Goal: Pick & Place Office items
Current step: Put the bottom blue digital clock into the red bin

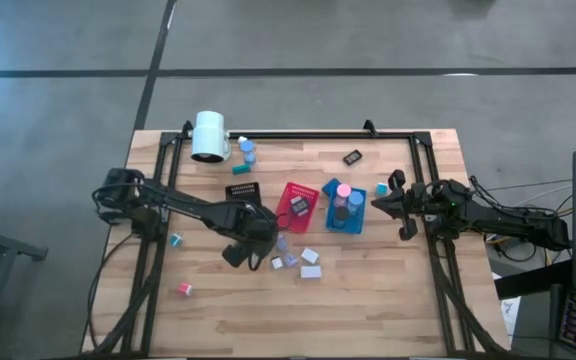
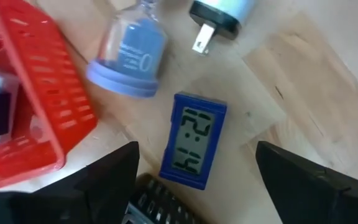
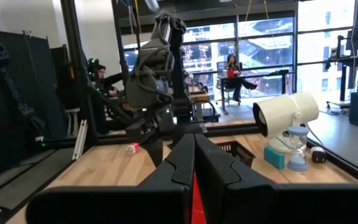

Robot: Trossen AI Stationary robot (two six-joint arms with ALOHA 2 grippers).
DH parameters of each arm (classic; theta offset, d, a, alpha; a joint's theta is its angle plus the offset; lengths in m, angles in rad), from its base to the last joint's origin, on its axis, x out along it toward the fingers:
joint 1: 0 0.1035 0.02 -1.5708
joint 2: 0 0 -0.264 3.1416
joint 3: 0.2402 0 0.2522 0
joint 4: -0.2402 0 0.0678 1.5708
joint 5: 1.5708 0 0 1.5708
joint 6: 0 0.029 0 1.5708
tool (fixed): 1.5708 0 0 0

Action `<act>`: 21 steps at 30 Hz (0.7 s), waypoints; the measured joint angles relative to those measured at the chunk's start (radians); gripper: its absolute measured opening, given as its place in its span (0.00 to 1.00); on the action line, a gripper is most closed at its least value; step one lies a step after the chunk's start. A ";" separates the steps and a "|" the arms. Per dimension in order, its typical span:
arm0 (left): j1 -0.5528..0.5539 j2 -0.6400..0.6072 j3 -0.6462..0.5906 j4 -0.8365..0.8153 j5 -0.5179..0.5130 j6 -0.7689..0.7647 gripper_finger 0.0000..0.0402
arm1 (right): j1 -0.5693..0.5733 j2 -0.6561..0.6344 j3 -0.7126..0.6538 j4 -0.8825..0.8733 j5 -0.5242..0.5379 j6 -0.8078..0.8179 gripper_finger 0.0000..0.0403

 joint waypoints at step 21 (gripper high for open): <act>0.008 0.140 0.004 0.025 0.040 0.181 0.74 | 0.000 0.000 0.000 -0.009 0.001 -0.015 0.02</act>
